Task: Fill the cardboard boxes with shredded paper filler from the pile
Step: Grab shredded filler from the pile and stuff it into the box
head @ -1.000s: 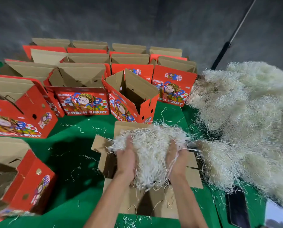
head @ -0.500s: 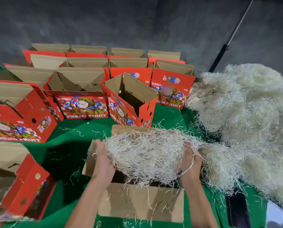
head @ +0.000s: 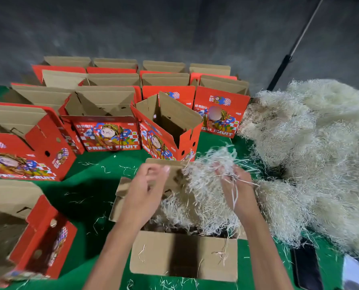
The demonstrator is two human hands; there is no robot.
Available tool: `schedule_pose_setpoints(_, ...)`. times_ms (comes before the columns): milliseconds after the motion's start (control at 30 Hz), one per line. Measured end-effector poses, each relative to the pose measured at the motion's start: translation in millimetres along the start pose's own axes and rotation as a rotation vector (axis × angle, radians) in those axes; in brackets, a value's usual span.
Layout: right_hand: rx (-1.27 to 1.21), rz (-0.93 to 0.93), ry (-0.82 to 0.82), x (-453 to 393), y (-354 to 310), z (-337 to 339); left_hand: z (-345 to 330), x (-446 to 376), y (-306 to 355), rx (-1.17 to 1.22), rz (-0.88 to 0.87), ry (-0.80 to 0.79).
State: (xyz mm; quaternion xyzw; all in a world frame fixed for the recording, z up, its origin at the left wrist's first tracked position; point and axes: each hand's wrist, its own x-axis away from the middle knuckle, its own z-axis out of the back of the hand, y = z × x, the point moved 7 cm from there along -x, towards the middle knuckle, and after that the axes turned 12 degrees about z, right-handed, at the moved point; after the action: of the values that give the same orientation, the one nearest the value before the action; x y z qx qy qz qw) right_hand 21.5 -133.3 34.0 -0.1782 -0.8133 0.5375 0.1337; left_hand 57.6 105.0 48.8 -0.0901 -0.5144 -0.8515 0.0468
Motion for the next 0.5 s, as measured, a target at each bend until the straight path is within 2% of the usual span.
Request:
schedule_pose_setpoints(33, 0.077, -0.024, -0.042, -1, 2, -9, -17, 2, 9, 0.109, 0.007, -0.125)
schedule_pose_setpoints(100, 0.263, -0.061, -0.137, -6, 8, -30, -53, 2, 7, 0.186, 0.126, -0.298)
schedule_pose_setpoints(133, 0.323, -0.068, -0.204, -3, 15, -41, -66, 1, 2, 0.222, 0.207, -0.315)
schedule_pose_setpoints(200, 0.436, 0.036, -0.311, 1, 21, -49, -85, -3, -11, 0.355, 0.332, -0.312)
schedule_pose_setpoints(300, 0.278, 0.158, -0.344, -1, 17, -38, -81, -7, -29, 0.503, 0.451, -0.180)
schedule_pose_setpoints(367, 0.337, 0.235, -0.304, -3, 14, -21, -69, -14, -39, 0.658, 0.485, -0.061)
schedule_pose_setpoints(433, 0.364, 0.155, -0.093, 2, 25, 3, -64, -24, -56, 0.811, 0.540, 0.033)
schedule_pose_setpoints(500, 0.330, 0.032, 0.130, 14, 47, 23, -66, -28, -62, 0.832, 0.560, 0.055)
